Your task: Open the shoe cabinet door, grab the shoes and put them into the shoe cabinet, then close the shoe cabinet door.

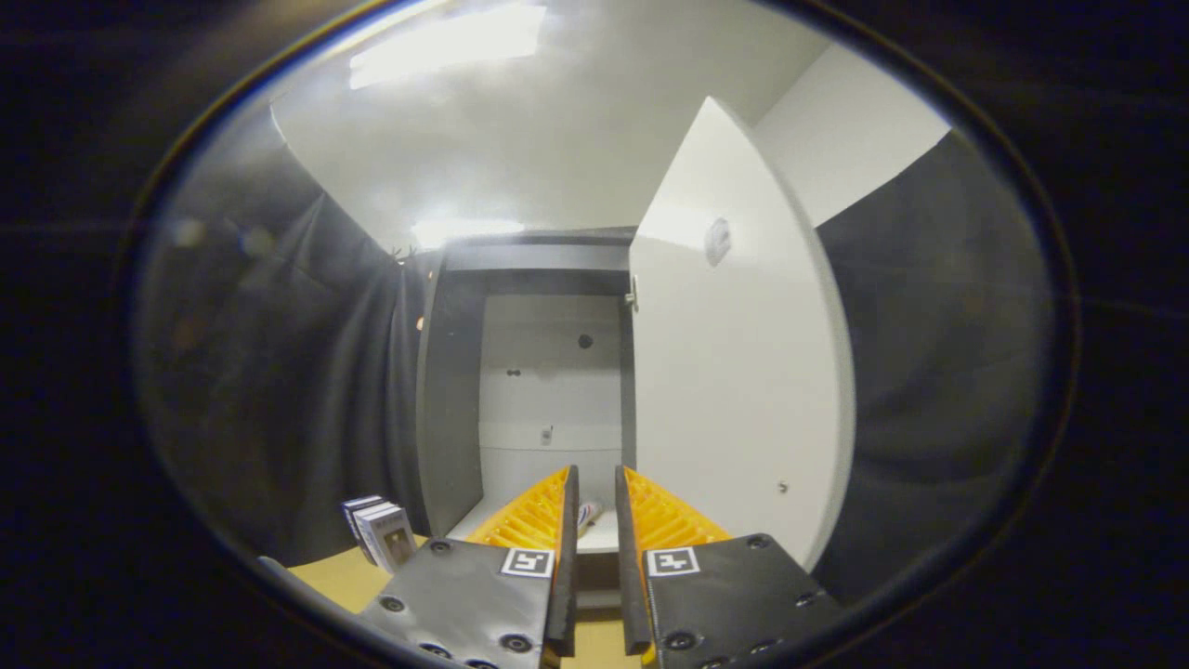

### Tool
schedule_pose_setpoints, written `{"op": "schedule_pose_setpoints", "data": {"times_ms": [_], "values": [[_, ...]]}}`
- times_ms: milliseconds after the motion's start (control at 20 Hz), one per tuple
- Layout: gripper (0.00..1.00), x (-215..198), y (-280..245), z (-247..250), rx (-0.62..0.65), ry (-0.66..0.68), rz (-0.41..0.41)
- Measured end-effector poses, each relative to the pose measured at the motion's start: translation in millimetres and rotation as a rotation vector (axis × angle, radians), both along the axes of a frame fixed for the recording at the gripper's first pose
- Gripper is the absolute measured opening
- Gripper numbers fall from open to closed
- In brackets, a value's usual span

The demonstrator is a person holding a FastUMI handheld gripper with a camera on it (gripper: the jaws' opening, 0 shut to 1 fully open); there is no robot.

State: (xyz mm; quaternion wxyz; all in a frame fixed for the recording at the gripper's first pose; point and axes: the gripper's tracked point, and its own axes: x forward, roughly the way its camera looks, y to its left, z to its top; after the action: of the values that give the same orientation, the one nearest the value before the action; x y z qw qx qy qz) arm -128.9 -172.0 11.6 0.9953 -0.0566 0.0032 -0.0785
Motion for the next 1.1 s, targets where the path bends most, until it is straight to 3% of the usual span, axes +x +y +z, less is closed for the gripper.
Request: {"op": "schedule_pose_setpoints", "data": {"times_ms": [600, 750, 1100], "values": [[0.21, -69, -139, 32, -0.043, -0.037, -0.253], [0.21, -61, -166, 23, -0.038, -0.031, -0.301], [0.21, -15, -195, -11, 0.017, 0.048, -0.267]]}}
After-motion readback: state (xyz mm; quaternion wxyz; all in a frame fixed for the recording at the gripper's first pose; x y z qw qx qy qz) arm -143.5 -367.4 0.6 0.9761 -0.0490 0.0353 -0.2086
